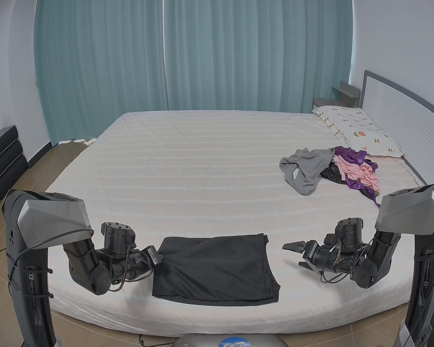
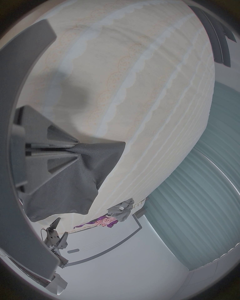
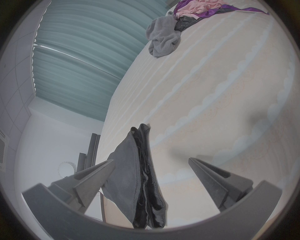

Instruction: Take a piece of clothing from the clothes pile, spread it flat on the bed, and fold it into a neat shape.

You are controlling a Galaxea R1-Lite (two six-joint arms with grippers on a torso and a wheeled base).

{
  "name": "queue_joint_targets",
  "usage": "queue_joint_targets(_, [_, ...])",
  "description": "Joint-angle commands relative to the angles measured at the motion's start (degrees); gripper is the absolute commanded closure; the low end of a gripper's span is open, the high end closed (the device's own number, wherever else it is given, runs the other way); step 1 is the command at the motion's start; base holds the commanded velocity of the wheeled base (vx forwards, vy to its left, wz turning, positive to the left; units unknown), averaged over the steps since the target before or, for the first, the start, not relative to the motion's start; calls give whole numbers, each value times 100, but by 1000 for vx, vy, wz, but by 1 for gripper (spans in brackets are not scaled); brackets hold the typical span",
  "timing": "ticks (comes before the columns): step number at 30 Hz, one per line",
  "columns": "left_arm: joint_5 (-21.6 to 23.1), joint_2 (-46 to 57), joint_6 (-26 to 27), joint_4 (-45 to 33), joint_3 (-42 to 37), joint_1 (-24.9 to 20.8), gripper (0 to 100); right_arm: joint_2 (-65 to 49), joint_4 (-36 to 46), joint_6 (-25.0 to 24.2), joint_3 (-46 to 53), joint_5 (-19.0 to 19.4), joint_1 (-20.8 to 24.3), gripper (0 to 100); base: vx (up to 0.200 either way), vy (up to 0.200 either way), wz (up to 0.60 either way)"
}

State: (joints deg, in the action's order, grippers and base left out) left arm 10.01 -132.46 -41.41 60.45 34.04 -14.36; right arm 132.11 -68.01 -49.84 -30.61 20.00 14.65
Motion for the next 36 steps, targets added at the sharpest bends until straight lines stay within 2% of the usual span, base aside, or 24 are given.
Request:
queue_joint_targets(1, [1, 36, 1, 2, -46, 3, 100, -1, -2, 0, 2, 3, 46, 0, 0, 0, 0])
queue_joint_targets(15, [1, 80, -7, 2, -117, -23, 100, 8, -2, 0, 2, 3, 46, 0, 0, 0, 0])
queue_joint_targets(36, [1, 230, -289, 2, -398, 74, 100, -19, -2, 0, -24, -84, 152, 0, 0, 200, 0])
